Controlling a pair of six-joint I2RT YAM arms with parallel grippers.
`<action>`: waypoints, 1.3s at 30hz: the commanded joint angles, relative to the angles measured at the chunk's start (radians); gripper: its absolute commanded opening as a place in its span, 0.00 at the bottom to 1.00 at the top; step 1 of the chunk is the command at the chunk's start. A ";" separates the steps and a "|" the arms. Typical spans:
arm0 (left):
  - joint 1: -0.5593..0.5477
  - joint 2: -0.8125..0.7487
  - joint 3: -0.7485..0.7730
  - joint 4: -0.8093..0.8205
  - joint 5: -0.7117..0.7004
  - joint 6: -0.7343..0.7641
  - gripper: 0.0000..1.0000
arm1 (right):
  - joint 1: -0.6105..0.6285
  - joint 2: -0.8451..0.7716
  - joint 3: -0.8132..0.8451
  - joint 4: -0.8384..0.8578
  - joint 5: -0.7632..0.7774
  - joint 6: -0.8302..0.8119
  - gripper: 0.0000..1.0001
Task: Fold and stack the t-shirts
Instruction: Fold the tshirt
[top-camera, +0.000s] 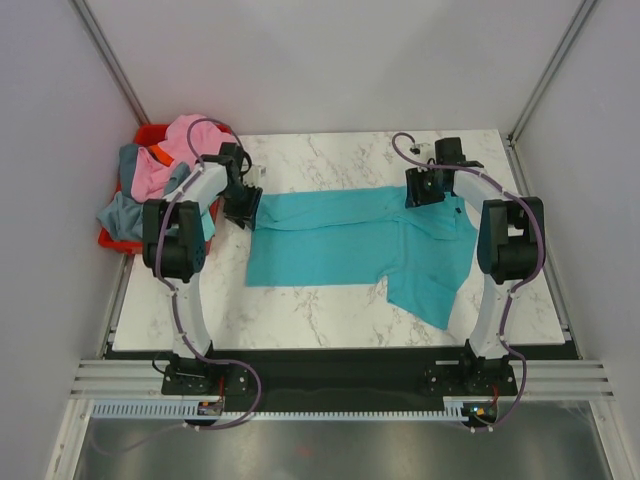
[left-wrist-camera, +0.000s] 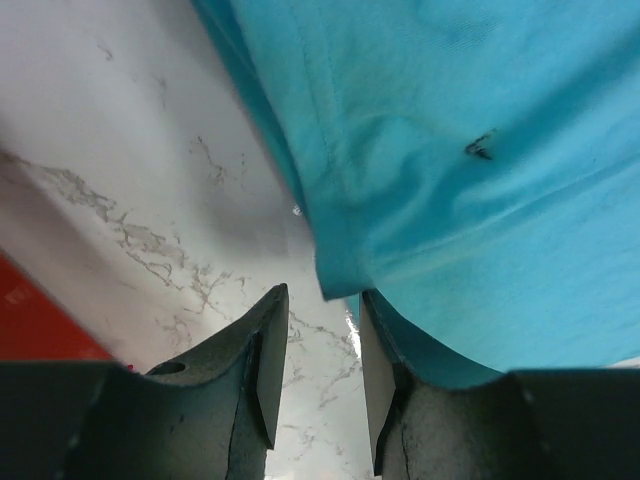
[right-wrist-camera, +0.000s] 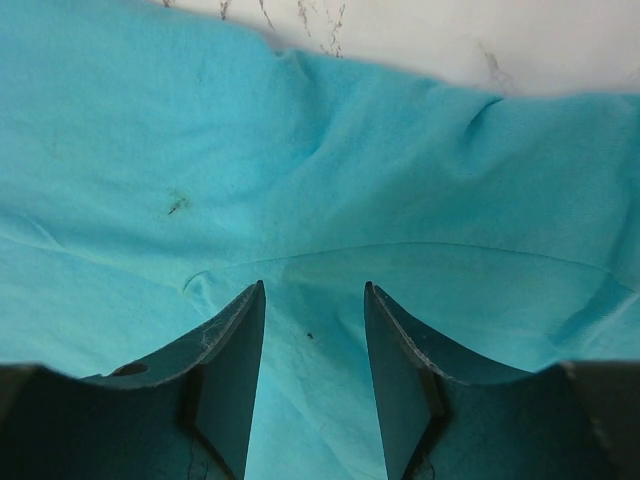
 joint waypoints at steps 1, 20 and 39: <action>0.006 -0.093 -0.002 -0.042 -0.052 0.036 0.42 | -0.003 0.006 0.036 0.031 0.014 0.007 0.52; -0.030 0.034 0.209 -0.051 0.152 0.012 0.39 | -0.006 -0.023 0.009 0.034 0.045 0.007 0.52; -0.064 -0.023 0.006 -0.074 0.187 0.023 0.37 | -0.044 -0.006 0.018 0.041 0.063 0.012 0.52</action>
